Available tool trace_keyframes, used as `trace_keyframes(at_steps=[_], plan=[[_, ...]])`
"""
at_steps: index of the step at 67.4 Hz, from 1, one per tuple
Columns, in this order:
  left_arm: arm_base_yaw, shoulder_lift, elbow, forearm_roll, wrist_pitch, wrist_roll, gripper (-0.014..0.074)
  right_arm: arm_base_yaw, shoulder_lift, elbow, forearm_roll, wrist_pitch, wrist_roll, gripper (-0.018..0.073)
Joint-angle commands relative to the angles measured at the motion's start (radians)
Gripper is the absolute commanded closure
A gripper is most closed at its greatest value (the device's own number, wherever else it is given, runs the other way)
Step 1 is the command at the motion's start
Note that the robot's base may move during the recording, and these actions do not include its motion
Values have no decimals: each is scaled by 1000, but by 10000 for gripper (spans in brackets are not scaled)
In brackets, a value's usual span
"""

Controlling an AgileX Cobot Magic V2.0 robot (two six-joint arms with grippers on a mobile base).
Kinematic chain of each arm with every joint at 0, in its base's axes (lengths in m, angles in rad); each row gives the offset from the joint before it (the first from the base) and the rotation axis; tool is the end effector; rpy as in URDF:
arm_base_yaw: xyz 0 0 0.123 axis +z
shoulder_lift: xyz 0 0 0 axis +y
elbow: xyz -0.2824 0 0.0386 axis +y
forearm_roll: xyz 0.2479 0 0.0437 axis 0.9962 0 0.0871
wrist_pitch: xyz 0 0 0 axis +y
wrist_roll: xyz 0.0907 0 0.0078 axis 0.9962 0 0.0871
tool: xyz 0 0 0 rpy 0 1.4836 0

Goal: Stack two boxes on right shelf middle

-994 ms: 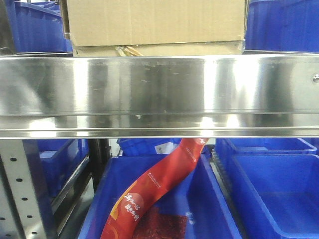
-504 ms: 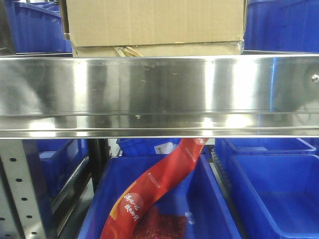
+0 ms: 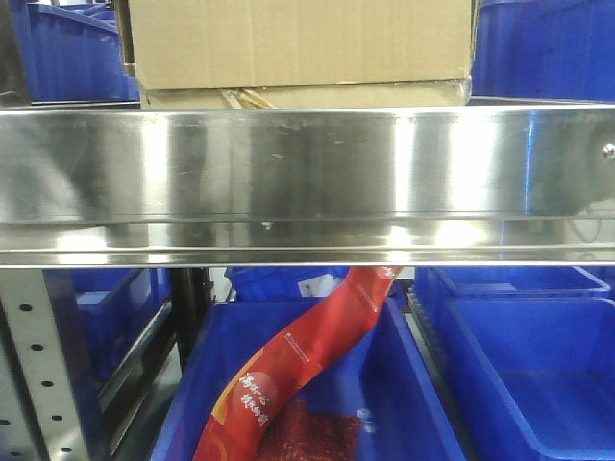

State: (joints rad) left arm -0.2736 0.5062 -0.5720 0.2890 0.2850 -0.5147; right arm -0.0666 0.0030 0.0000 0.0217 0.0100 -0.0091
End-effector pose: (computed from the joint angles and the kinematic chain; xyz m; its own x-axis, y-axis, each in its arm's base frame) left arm 0.1043 -0.0217 0.3425 -0.1580 -0.1985 -0.9673 0.1602 0.9615 -0.2235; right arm 0.0564 -0.0037 0.2120 0.0748 0.0076 -0.9972 0.0654 0.9978 0.0125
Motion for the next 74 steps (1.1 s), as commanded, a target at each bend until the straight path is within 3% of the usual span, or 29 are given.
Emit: trace_keyframes(at_steps=[1, 45, 51, 59, 65, 74], plan=[[3, -6, -1, 5, -20, -1, 707, -6, -3, 0, 1, -25, 2, 727], [3, -22, 3, 5, -18, -1, 707, -6, -3, 0, 1, -25, 2, 727], [39, -71, 57, -2, -22, 122, 707, -6, -3, 0, 1, -25, 2, 727], [146, -182, 196, -153, -86, 376, 707, -6, -3, 0, 1, -25, 2, 727], [210, -270, 306, -255, -159, 515, 707, -6, -3, 0, 1, -25, 2, 727], [281, -407, 447, -289, -198, 543, 707, -6, -3, 0, 1, -25, 2, 727]])
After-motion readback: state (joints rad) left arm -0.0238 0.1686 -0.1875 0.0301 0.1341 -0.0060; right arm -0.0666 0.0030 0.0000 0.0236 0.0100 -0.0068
